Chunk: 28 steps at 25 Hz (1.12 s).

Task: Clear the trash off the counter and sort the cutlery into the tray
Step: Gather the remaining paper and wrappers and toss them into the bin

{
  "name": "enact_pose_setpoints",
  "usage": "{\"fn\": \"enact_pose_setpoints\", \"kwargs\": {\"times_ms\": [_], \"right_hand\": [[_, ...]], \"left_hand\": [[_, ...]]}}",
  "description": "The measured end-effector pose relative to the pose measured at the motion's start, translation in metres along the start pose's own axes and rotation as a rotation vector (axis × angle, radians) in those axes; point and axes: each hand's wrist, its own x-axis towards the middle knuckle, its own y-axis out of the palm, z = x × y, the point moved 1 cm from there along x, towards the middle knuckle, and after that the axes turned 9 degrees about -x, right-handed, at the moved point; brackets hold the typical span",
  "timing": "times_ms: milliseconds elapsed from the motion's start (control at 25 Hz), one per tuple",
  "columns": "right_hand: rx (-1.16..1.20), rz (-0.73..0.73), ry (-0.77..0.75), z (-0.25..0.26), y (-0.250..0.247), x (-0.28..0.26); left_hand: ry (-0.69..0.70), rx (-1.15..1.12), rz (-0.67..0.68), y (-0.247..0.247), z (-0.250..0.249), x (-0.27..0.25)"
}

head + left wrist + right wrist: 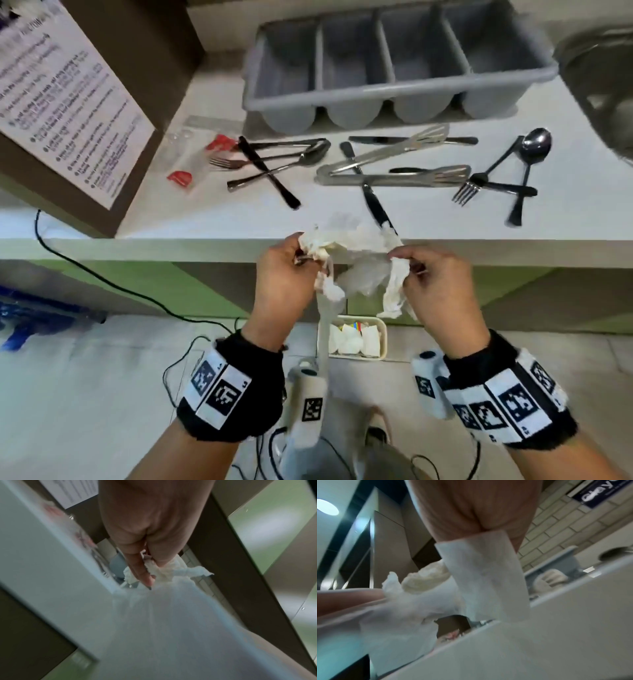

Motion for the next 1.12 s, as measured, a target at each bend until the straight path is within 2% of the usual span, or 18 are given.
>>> {"fn": "enact_pose_setpoints", "kwargs": {"times_ms": [80, 200, 280, 440, 600, 760, 960, 1120], "right_hand": [[-0.014, 0.057, 0.073, -0.029, 0.014, -0.023], [-0.028, 0.133, 0.195, -0.076, 0.048, -0.033], [-0.032, 0.172, 0.274, -0.114, 0.084, -0.034], [-0.033, 0.232, 0.399, -0.199, 0.171, -0.03], [0.026, 0.273, 0.487, -0.269, 0.254, -0.029], [-0.003, 0.288, 0.482, -0.322, 0.323, -0.025], [-0.146, 0.325, 0.426, -0.376, 0.39, -0.007], [-0.063, 0.302, 0.49, -0.417, 0.428, 0.008]], "left_hand": [[-0.075, 0.09, 0.093, 0.019, 0.034, -0.014], [-0.179, 0.207, 0.206, 0.046, 0.089, -0.005], [-0.231, 0.287, 0.263, 0.068, 0.132, 0.007], [-0.247, 0.479, 0.426, 0.116, 0.229, 0.033], [-0.296, 0.639, 0.539, 0.144, 0.332, 0.059], [-0.274, 0.711, 0.523, 0.169, 0.411, 0.095], [-0.191, 0.644, 0.472, 0.207, 0.472, 0.116], [-0.002, 0.637, 0.527, 0.228, 0.501, 0.12]]}}
